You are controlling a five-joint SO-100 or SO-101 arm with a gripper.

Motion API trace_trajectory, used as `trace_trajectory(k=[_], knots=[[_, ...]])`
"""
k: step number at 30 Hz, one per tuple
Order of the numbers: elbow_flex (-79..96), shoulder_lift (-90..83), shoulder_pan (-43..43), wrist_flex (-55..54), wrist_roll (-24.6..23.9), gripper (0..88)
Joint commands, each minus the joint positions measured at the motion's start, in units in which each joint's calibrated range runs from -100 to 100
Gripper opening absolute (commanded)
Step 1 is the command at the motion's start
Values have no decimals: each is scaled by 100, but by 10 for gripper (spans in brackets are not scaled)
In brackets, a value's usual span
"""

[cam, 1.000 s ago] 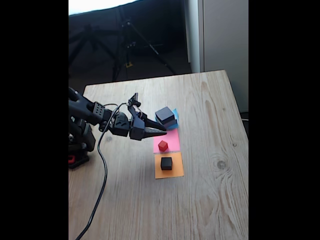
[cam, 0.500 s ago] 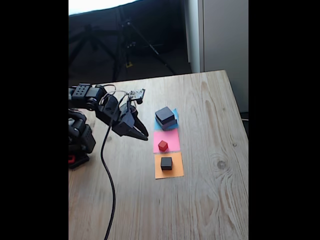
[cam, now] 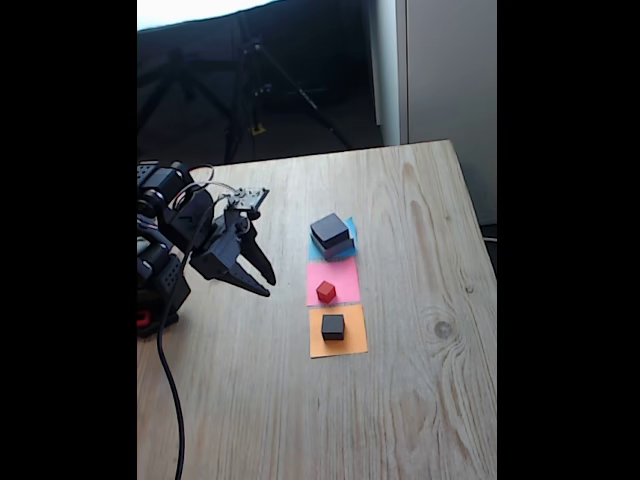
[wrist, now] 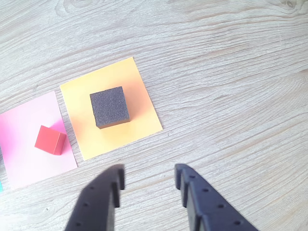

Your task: Tower of hanoi

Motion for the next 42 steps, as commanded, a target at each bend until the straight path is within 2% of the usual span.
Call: trace_trajectory(k=[1, 7, 11, 17, 25, 34, 42], knots=[[696, -261, 84, -1070, 87, 197], [2360, -193, 0, -3393, 87, 225], [2878, 125, -125, -4518, 87, 227], [3741, 1041, -292, -7011, 87, 229], [4005, 2215, -393, -8872, 87, 256], [4078, 3085, -401, -10014, 87, 302], [4169, 4054, -334, -11462, 87, 304]])
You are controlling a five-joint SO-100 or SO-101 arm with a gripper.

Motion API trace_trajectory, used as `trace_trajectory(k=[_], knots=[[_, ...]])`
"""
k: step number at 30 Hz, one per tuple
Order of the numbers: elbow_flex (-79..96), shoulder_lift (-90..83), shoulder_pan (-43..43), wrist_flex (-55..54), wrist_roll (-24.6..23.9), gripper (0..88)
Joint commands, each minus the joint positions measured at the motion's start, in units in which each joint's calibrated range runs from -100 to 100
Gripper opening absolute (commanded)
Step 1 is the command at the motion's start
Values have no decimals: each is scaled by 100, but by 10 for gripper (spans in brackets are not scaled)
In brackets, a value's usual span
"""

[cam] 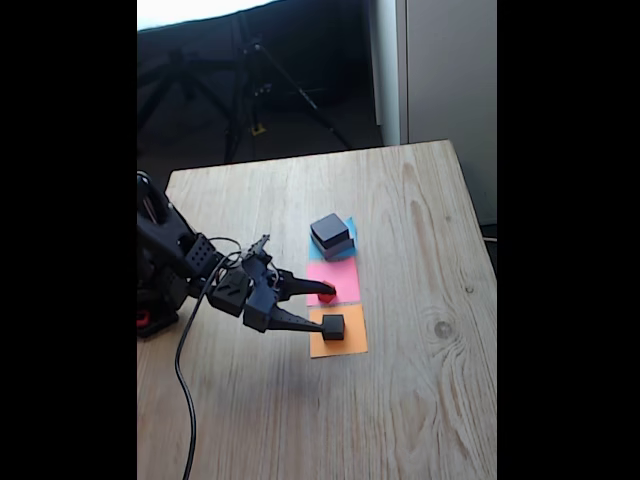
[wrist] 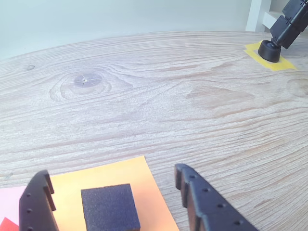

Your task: Tower of hanoi

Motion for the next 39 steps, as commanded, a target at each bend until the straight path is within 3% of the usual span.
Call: trace_trajectory(k=[1, 11, 39], knots=[[-21, 363, 65, -807, 87, 304], [-12, 1256, 106, -1876, 87, 299], [-321, 2656, 207, -3058, 87, 323]])
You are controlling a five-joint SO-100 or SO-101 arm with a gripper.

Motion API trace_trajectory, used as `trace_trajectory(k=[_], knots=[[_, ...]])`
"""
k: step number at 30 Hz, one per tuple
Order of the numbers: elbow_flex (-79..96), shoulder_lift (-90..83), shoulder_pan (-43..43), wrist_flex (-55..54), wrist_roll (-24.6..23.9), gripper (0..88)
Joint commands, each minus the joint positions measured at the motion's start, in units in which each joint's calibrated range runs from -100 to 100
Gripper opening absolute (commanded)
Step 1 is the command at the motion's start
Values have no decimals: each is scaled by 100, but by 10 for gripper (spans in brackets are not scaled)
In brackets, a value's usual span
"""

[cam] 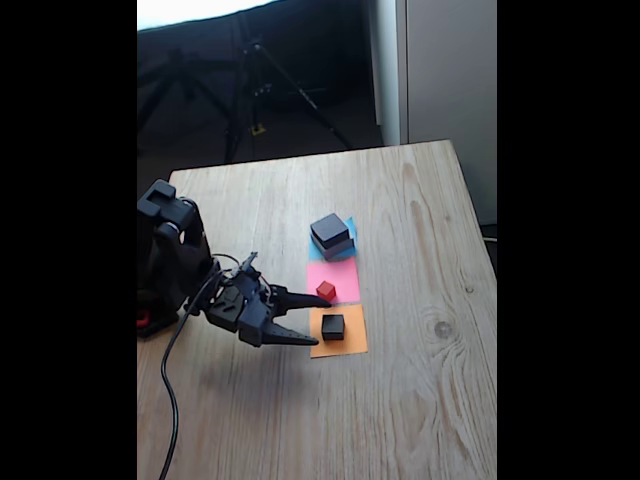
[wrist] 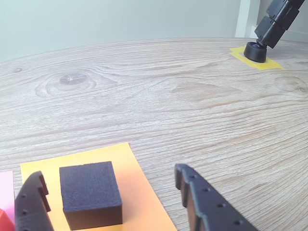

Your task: Tower of hanoi

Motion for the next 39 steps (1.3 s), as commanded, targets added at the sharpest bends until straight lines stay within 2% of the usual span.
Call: trace_trajectory(k=[1, 39], knots=[[-183, 76, -49, -248, 87, 323], [-792, 977, -258, -118, 87, 320]])
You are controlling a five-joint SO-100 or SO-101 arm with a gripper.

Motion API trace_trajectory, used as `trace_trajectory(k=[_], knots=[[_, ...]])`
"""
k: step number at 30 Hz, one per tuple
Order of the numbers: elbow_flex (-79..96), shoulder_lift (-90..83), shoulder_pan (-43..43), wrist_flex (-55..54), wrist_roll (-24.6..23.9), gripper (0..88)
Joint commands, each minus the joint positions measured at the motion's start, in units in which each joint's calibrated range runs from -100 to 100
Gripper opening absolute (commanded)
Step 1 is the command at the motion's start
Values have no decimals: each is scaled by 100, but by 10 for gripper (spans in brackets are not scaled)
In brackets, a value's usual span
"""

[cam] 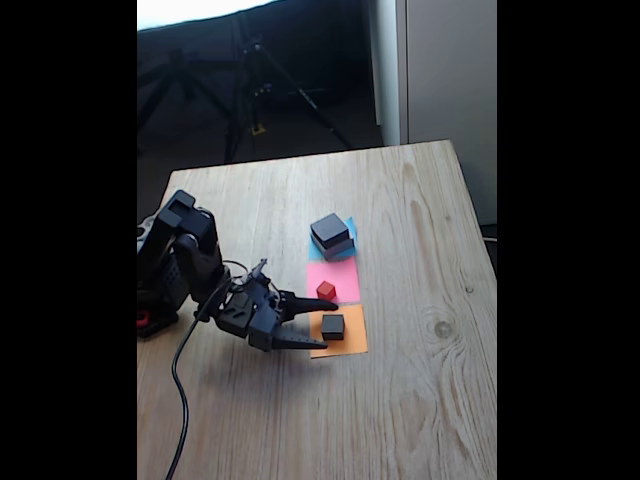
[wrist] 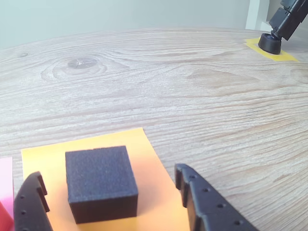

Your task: Tower of hanoi

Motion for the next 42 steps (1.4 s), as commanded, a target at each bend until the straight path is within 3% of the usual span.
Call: trace_trajectory(k=[1, 10, 22, 36, 42], knots=[[-88, -15, -89, 74, 87, 318], [-106, 7, -181, 147, 87, 294], [-261, 38, -181, 317, 87, 110], [-270, 0, -190, 333, 87, 54], [3, -613, -256, 867, 87, 39]])
